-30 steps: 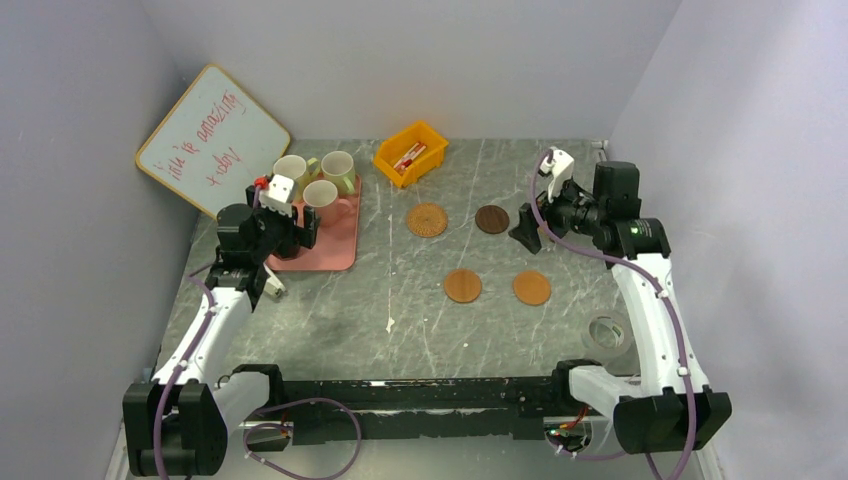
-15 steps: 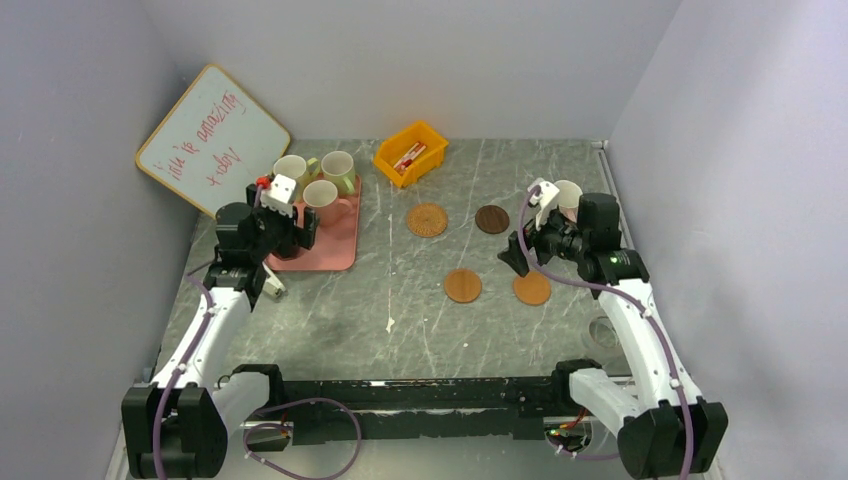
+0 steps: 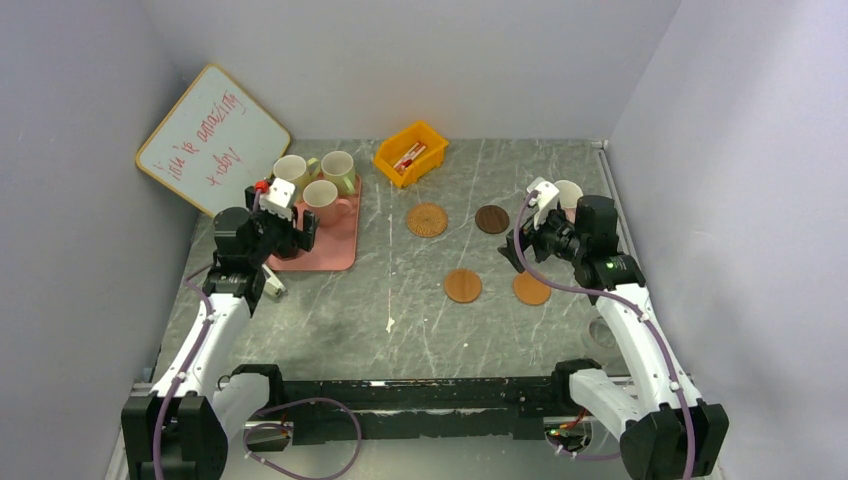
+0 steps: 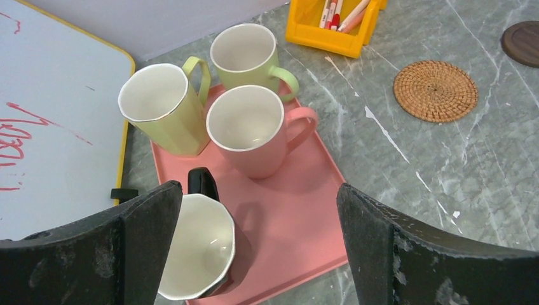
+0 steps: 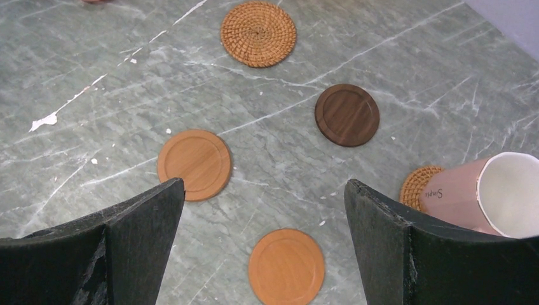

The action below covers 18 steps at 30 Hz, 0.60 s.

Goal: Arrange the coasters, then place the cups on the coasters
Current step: Pick up the cup from the tray.

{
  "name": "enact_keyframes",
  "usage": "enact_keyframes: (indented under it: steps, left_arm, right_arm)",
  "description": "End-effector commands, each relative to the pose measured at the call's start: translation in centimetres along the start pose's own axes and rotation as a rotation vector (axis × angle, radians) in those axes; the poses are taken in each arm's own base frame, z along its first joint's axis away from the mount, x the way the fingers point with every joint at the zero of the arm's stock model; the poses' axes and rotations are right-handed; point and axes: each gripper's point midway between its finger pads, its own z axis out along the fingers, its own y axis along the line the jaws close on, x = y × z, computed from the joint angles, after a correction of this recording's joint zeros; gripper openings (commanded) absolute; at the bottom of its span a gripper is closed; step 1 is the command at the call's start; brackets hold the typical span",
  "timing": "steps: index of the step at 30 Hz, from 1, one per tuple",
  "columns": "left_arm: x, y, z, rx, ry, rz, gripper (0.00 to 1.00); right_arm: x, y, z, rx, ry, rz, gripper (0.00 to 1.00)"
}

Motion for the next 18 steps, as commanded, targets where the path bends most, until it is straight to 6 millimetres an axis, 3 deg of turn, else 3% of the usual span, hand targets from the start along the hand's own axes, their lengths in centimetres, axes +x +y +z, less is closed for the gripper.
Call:
enact_keyframes:
  steps: [1,18]
  left_arm:
    - [0.1,0.5,0.1,-0.023,0.001,0.003,0.96]
    - [1.5,2.2,0.7,-0.104,0.07,-0.009,0.96]
  right_arm:
    - [-1.1,-0.2,0.0,0.007,-0.051,-0.051,1.0]
    - [-0.2,0.2,0.6,-0.03,-0.029,-0.046,1.0]
